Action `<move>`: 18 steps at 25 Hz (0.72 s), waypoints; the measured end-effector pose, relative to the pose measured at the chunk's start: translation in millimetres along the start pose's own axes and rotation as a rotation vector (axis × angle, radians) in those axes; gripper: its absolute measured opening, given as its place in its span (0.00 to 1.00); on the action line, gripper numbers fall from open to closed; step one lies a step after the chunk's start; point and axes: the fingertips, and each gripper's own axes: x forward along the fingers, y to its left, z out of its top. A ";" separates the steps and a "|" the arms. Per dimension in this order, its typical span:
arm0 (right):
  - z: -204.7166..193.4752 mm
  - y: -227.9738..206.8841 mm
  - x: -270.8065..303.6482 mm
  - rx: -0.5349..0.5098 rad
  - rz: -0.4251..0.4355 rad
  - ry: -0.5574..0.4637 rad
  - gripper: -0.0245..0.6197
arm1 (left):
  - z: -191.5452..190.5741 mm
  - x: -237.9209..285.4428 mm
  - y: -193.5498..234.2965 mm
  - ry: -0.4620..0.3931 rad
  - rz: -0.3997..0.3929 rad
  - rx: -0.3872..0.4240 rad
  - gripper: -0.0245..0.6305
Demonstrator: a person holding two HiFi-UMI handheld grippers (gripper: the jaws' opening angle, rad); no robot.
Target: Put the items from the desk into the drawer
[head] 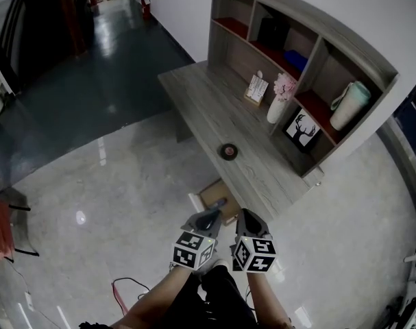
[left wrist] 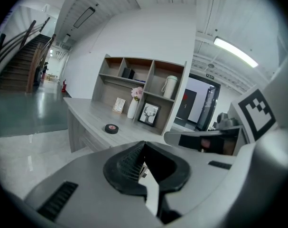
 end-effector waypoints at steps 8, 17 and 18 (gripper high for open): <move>8.6 6.0 -20.8 0.009 -0.002 -0.038 0.05 | 12.3 -14.9 -12.1 -0.026 -0.017 0.026 0.05; 16.9 4.8 -31.1 0.018 -0.023 -0.082 0.05 | 21.7 -20.1 -23.2 -0.059 -0.053 0.037 0.05; 16.6 5.1 -31.4 0.018 -0.023 -0.082 0.05 | 21.8 -19.8 -24.4 -0.059 -0.055 0.038 0.05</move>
